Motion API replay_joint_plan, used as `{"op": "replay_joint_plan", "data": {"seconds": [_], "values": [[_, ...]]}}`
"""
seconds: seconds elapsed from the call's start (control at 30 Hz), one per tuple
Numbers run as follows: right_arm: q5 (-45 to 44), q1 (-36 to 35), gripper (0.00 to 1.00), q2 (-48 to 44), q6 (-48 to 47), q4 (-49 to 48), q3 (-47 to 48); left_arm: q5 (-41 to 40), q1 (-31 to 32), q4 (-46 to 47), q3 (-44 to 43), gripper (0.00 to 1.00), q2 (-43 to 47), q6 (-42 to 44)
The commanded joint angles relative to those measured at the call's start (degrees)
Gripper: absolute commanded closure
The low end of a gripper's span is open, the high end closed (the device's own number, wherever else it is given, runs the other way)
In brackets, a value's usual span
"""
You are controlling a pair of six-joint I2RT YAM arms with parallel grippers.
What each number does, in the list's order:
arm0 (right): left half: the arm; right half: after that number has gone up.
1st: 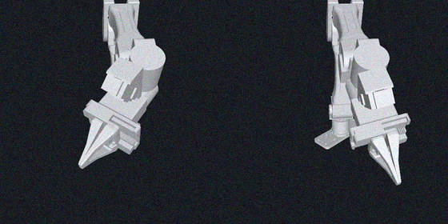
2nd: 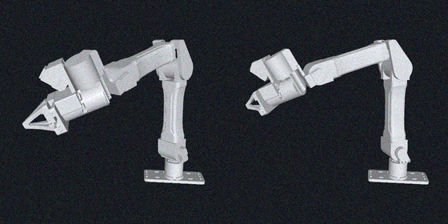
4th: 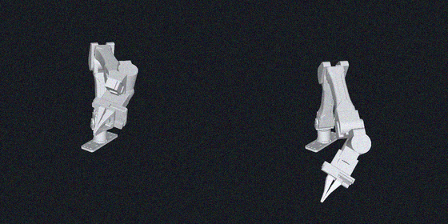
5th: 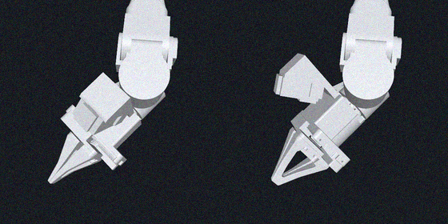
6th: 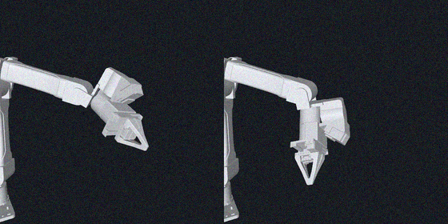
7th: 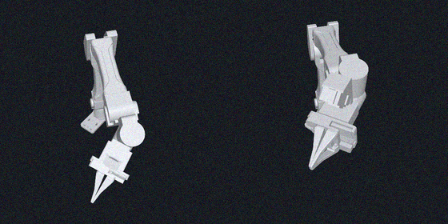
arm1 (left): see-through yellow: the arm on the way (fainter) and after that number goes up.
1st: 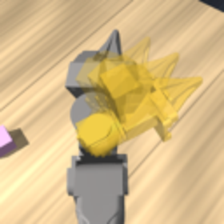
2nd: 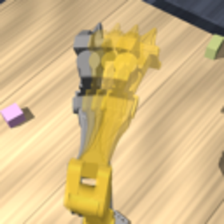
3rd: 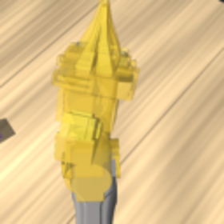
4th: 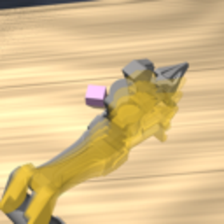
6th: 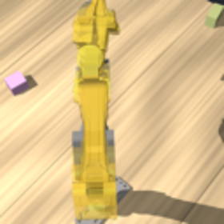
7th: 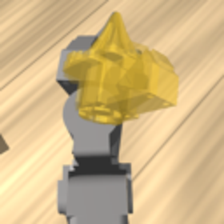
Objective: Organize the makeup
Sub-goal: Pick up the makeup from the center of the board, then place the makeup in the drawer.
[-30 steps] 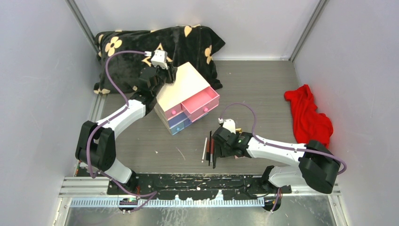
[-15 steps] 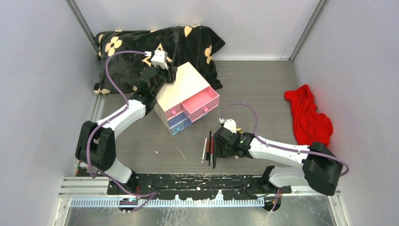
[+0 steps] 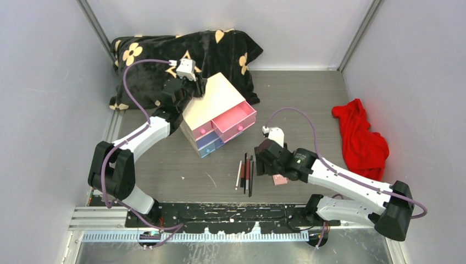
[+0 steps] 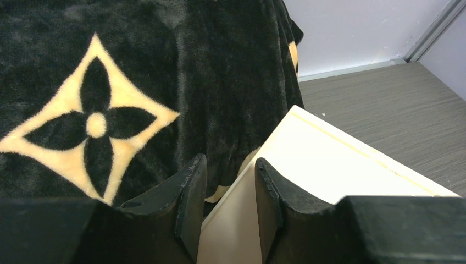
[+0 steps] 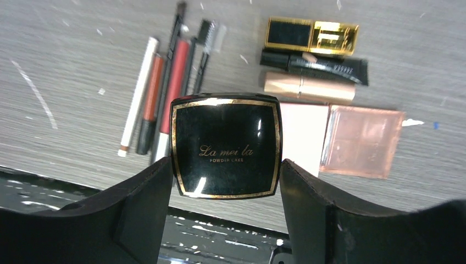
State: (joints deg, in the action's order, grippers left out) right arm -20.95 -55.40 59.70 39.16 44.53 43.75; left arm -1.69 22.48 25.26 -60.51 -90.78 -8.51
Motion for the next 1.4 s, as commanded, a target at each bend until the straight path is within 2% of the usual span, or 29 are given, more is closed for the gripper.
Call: {"op": "replay_joint_plan", "data": {"seconds": [0.0,0.17,0.5,1.03,1.17,1.37], "values": [[-5.73,-0.21,0.99,-2.11,-2.68,5.05,10.1,0.1,-0.07,-22.97,6.67,0.61,-6.25,-4.07],[-8.97,-0.22,0.99,1.66,-6.64,8.24,20.93,0.32,-0.06,-23.06,6.55,0.61,-6.51,-4.08],[-9.73,-0.21,0.99,10.82,-14.89,5.21,36.98,0.39,-0.06,-23.14,6.6,0.61,-6.34,-4.06],[-8.9,0.06,0.99,22.63,-20.75,11.65,56.11,0.49,-0.07,-22.71,7.02,0.61,-5.82,-4.26],[-9.28,0.5,0.99,23.52,-22.72,8.02,55.2,0.32,-0.02,-22.67,7.11,0.61,-5.35,-4.32],[-7.47,2.85,0.99,23.85,-25.61,-2.6,47.66,-0.05,-0.06,-22.53,7.52,0.61,-4.73,-4.05]]}}
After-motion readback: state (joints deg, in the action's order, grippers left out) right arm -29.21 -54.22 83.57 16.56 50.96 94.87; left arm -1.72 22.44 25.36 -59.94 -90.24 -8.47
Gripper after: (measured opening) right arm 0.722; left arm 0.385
